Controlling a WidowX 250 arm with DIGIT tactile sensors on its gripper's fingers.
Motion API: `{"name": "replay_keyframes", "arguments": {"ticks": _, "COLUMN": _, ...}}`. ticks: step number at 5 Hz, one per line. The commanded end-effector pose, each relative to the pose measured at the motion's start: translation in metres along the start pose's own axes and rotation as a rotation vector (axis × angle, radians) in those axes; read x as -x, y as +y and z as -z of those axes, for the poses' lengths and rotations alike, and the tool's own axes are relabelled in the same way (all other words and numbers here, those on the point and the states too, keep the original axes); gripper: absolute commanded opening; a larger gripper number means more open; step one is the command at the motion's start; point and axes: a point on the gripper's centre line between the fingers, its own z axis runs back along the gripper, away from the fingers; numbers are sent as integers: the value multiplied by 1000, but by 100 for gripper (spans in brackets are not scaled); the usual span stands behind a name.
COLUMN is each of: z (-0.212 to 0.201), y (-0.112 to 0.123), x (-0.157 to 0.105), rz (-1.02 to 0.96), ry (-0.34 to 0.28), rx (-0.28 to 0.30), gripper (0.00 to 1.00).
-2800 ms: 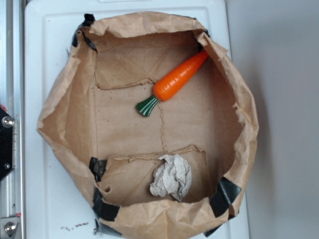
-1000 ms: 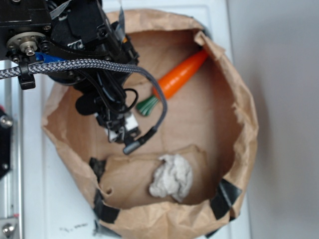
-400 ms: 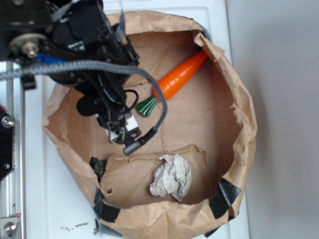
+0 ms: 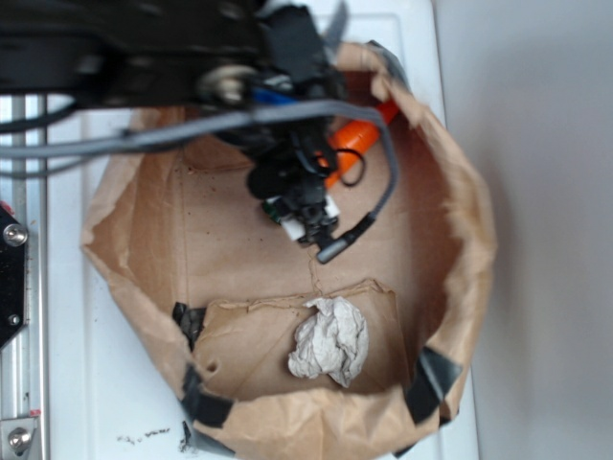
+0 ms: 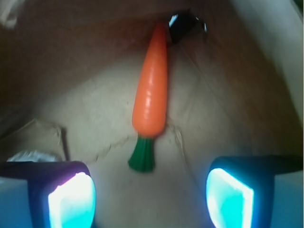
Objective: Grab the carrot.
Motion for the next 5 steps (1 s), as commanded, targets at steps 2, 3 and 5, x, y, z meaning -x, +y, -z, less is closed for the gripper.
{"name": "replay_keyframes", "arguments": {"ticks": 2, "z": 11, "y": 0, "x": -19, "rz": 36, "ry": -83, "rx": 64, "gripper": 100}}
{"name": "replay_keyframes", "arguments": {"ticks": 3, "z": 18, "y": -4, "x": -29, "rz": 29, "ry": -99, "rx": 51, "gripper": 100}}
{"name": "replay_keyframes", "arguments": {"ticks": 5, "z": 34, "y": -3, "x": -36, "rz": 8, "ry": -156, "rx": 52, "gripper": 100}}
